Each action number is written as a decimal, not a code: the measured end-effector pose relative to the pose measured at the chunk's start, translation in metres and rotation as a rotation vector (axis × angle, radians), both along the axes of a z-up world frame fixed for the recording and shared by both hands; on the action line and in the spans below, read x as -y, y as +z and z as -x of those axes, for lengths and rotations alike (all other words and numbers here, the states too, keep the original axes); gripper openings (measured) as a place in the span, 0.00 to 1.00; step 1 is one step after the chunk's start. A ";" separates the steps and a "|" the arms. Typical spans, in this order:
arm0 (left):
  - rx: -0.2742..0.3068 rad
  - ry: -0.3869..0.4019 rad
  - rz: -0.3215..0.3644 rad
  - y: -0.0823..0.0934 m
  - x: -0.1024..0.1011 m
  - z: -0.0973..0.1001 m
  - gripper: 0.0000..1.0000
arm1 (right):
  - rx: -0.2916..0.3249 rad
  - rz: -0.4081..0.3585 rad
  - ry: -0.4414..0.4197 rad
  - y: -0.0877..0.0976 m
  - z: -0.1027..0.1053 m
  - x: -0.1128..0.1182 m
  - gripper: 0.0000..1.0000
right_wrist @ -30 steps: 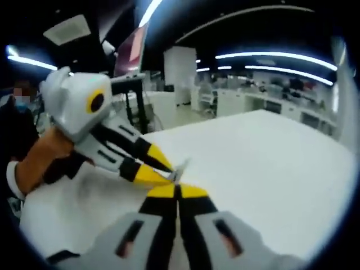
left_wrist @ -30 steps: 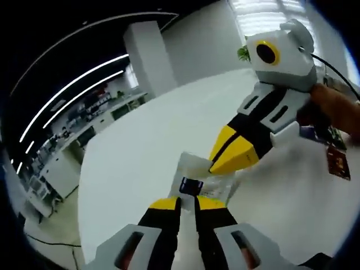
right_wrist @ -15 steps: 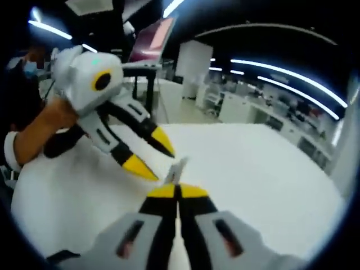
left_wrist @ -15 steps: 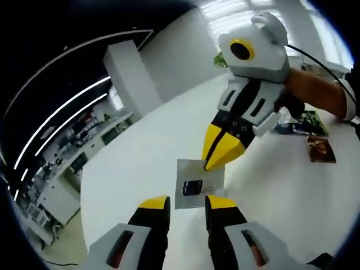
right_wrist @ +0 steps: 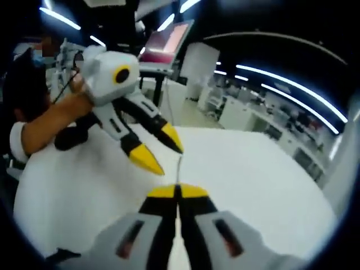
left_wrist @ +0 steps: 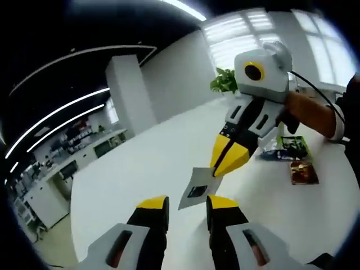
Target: Arrange the skincare products in the storage area until every visible bottle or jar stands upright without overlapping.
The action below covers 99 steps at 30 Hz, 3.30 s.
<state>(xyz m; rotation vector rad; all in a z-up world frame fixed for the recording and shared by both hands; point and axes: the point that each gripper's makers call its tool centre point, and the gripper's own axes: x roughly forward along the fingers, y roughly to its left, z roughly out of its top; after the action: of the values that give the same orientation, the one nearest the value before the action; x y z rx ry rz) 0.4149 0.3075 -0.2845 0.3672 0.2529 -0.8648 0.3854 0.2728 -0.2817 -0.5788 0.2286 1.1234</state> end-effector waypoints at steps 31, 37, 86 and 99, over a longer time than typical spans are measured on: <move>-0.085 -0.221 0.223 0.025 0.050 0.052 0.00 | 0.096 0.038 0.088 0.014 0.018 0.026 0.00; -0.108 -0.220 0.244 0.026 0.050 0.053 0.00 | 0.094 -0.005 0.077 0.018 0.013 0.025 0.04; -0.339 -0.329 0.438 0.030 0.075 0.079 0.00 | 0.004 -0.134 0.019 0.027 0.049 0.063 0.00; -0.371 -0.340 0.327 0.006 0.092 0.085 0.00 | -0.084 -0.082 -0.050 0.012 0.058 0.078 0.00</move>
<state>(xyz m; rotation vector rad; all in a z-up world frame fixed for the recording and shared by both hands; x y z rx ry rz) 0.3298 0.2159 -0.2783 -0.0631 0.3918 -1.2888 0.3275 0.1946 -0.2699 -0.4512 0.2668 1.1045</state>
